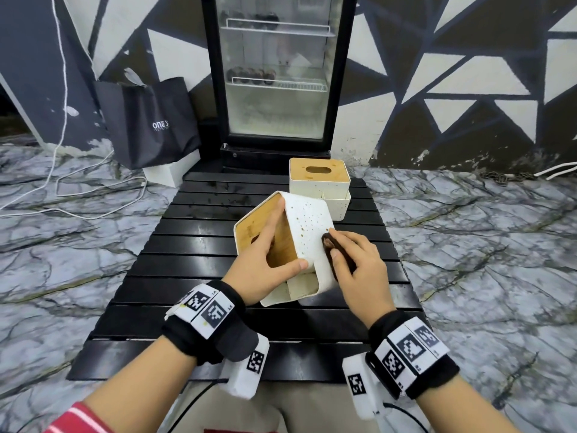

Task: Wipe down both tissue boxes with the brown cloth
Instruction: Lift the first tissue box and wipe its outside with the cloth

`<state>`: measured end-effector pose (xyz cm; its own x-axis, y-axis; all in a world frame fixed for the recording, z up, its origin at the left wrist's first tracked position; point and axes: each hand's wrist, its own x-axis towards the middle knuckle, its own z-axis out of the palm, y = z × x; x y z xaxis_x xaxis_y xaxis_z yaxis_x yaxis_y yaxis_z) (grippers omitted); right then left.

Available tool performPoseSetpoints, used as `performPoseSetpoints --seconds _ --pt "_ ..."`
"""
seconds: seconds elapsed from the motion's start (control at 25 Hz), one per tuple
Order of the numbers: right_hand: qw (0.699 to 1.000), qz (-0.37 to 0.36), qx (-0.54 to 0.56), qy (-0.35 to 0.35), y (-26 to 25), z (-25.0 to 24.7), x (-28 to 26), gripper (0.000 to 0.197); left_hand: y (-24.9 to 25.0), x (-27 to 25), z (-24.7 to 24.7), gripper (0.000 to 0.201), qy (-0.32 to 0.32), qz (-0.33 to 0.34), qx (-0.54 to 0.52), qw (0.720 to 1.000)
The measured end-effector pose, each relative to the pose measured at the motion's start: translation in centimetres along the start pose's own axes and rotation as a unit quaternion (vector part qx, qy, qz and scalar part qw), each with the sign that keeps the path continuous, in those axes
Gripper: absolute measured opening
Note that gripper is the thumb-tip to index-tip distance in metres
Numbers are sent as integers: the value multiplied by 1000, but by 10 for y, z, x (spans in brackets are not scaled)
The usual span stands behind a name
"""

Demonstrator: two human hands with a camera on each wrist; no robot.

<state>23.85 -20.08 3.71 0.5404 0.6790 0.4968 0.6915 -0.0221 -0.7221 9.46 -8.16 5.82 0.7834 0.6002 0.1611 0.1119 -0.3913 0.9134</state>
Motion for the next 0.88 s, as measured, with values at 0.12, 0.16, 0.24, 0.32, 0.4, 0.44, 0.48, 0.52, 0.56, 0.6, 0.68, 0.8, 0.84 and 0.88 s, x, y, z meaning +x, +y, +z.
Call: performPoseSetpoints --seconds 0.12,0.16,0.24,0.32,0.4,0.44,0.48,0.52,0.56,0.6,0.68,0.8,0.84,0.88 --pt "1000 0 -4 4 3 -3 -8 38 1 1 -2 102 -9 -5 1 1000" --pt "1000 -3 -3 3 1 -3 -9 37 2 3 -2 102 -16 -5 4 1000" --pt "1000 -21 4 1 -4 -1 -8 36 4 8 -2 102 -29 -5 16 999" --pt "999 -34 13 1 -5 2 -1 36 5 12 -3 100 -37 -1 26 999" --pt "999 -33 19 7 -2 2 4 35 6 14 -3 100 -43 2 31 999" --pt "999 -27 20 13 0 1 4 35 5 14 -4 101 -48 4 31 998" --pt "999 -23 19 20 1 0 3 35 5 14 -4 103 -52 8 33 998" --pt "999 -23 19 21 0 -1 0 34 5 15 -3 104 -54 9 36 998" --pt "999 -32 20 21 -2 -1 -4 32 5 15 -3 105 -55 9 39 998" --pt "998 -48 23 21 -6 -1 -6 31 6 15 -2 105 -57 11 39 998" --pt "996 -76 33 19 -12 0 -5 31 7 17 -1 105 -65 15 37 997" --pt "996 -77 44 17 -11 2 3 31 8 17 0 105 -68 17 38 997" --pt "996 -70 46 20 -9 1 4 32 8 17 -1 104 -65 17 37 997" --pt "997 -63 46 24 -7 1 2 32 8 17 -2 104 -63 16 35 997"
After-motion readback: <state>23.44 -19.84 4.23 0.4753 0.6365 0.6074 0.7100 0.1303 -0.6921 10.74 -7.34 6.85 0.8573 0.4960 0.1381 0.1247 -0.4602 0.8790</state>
